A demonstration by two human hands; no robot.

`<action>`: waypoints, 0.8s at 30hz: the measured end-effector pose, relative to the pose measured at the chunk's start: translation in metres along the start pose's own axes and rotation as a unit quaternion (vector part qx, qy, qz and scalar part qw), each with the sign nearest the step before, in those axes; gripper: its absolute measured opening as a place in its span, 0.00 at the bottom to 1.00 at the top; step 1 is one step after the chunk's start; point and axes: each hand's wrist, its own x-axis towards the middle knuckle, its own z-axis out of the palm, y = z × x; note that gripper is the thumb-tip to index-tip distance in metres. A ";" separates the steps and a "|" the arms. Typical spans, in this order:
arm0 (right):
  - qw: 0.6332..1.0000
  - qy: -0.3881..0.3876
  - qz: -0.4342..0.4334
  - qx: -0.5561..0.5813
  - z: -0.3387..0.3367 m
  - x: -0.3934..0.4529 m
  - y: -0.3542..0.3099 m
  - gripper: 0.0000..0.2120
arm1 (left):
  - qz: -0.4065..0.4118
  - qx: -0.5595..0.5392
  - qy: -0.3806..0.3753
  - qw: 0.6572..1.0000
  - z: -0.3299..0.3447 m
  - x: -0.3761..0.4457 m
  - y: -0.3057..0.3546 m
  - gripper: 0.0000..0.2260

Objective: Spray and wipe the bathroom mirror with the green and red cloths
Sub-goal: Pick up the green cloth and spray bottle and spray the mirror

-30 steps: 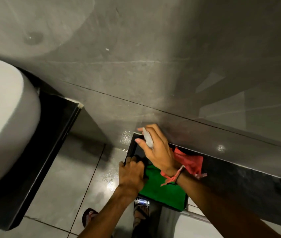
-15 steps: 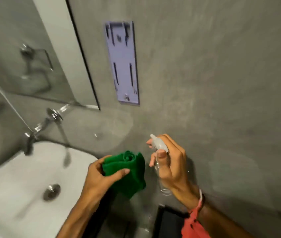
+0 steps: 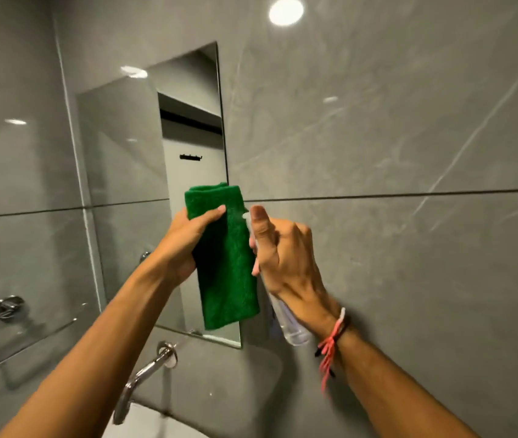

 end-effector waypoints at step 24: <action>0.998 -0.060 0.021 -0.013 -0.076 -0.088 0.021 0.42 | -0.052 -0.069 -0.007 0.996 0.024 -0.005 -0.006 0.09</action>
